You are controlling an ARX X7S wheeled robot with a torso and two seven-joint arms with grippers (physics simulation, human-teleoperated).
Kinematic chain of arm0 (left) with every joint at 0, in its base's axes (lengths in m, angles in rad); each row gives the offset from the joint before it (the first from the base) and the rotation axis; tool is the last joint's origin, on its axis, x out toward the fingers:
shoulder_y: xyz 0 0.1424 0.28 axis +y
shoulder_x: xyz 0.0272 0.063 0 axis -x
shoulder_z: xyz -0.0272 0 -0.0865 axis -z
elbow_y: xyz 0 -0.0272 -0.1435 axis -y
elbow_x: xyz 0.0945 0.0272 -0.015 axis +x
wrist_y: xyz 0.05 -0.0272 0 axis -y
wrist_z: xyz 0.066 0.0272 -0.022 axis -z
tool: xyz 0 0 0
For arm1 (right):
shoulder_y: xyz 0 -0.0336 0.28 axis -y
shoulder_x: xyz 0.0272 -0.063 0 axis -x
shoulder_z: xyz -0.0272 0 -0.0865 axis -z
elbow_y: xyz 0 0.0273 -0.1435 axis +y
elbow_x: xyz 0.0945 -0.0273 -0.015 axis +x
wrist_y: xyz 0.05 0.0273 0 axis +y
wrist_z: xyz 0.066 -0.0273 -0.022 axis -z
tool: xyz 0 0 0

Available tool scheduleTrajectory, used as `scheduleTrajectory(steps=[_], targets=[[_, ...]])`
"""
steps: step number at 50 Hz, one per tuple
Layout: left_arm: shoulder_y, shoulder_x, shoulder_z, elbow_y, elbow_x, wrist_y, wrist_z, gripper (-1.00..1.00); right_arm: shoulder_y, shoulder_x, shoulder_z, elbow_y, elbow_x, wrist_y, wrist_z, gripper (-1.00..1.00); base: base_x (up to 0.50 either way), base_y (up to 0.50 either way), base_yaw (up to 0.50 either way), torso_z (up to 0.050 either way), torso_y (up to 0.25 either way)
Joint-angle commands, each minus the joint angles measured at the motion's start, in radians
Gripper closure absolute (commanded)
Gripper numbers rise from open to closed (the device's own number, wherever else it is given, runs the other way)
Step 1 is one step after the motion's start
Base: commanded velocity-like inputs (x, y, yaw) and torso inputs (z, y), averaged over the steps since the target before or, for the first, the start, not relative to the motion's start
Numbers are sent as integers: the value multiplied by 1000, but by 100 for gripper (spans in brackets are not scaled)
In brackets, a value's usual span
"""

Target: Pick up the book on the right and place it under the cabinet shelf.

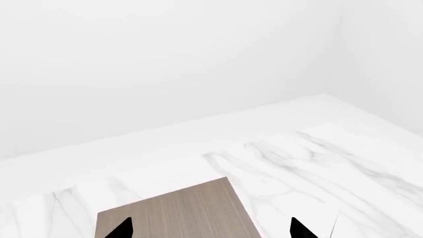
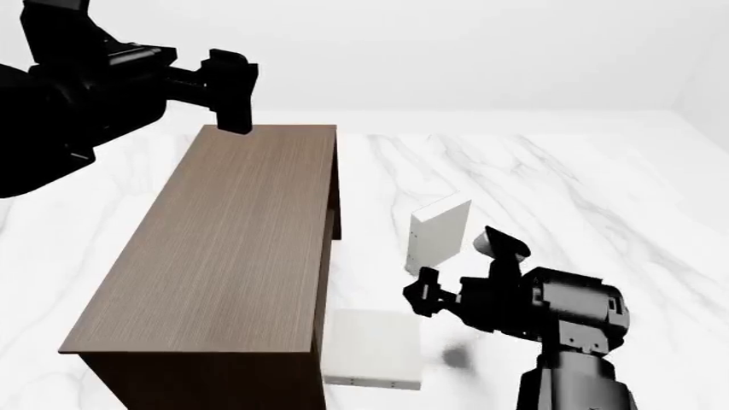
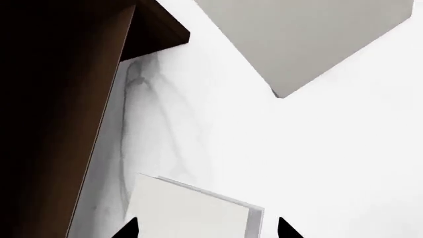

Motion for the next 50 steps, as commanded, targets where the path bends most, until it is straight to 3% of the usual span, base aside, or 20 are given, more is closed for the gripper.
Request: scheduleTrajectory(steps=[1, 15, 28, 50], targets=[[0, -3, 0, 4, -12, 1, -10, -100, -66, 12, -146, -191, -35, 49, 4, -100, 0, 0, 0, 0, 0], [-7, -2, 9, 0, -15, 6, -11, -100, -114, 52, -208, -218, -72, -33, 58, -100, 0, 0, 0, 0, 0], [-14, -5, 15, -1, -20, 8, -15, -100, -203, 90, -319, -330, -156, -216, 154, -100, 0, 0, 0, 0, 0], [-12, -17, 14, 7, -40, 13, -29, -100, -354, 75, -292, -424, -142, -298, 225, -100, 0, 0, 0, 0, 0]])
